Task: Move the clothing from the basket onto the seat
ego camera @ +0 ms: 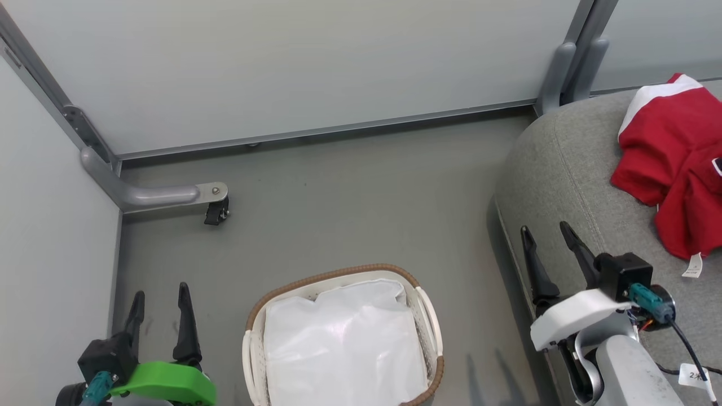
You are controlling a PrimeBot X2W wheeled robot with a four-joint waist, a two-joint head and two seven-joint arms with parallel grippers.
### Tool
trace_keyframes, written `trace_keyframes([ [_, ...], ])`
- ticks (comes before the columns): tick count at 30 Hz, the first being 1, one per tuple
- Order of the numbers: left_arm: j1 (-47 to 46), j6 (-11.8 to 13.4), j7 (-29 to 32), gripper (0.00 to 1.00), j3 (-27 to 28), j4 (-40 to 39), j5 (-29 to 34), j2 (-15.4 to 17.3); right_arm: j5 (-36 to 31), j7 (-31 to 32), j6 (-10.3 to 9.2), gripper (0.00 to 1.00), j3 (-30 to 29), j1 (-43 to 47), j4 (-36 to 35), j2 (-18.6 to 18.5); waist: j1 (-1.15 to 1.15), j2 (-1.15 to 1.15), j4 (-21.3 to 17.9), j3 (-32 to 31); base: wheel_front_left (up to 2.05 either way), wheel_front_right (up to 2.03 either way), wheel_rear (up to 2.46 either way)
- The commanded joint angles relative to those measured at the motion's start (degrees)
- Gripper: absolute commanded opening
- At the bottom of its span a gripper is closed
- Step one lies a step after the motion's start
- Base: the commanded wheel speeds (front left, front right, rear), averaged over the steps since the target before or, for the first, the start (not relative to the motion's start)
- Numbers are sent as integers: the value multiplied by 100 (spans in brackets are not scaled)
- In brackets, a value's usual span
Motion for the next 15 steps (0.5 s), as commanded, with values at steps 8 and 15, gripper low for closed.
trace_keyframes([
  [8,-29,-8,155,0,49,200,-414,-33,427,148,0,0,-64,144,161,36,0,0,12,-35,0,0,0],
  [15,-49,-16,337,0,67,116,-1135,-29,1168,332,-1,0,-129,215,45,30,0,0,32,-61,0,0,0],
])
